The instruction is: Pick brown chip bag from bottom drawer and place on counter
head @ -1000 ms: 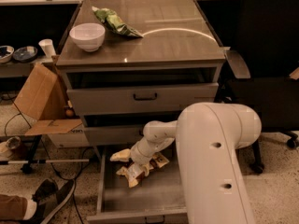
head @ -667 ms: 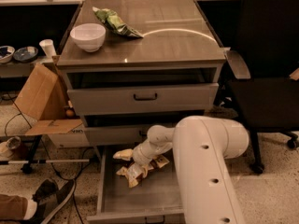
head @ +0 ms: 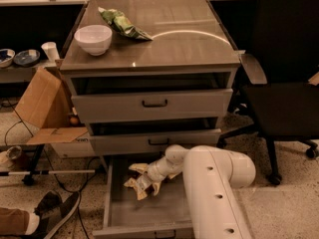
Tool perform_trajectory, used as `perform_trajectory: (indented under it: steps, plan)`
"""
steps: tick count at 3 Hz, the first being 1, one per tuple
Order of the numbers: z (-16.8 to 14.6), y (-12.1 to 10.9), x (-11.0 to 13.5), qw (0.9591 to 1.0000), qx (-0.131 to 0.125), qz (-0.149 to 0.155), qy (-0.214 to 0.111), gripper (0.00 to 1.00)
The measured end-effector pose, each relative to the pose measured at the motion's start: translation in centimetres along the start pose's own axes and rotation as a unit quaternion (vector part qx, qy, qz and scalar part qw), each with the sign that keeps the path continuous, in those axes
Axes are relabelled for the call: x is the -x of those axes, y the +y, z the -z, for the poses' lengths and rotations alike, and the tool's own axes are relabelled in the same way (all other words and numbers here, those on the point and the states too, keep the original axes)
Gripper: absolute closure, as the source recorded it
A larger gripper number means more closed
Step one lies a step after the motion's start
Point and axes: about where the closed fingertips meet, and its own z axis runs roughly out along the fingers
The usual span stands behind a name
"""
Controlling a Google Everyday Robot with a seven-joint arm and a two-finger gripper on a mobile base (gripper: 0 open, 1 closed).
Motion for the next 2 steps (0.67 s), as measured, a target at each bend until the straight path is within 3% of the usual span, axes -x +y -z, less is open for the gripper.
perform_trajectory:
  steps: [1, 2]
  plan:
    - [-2.3, -2.3, 2.7, 0.9983, 0.037, -0.046, -0.004, 0.00]
    - [-2.5, -4.2, 3.5, 0.9962, 0.050, -0.069, -0.015, 0.00]
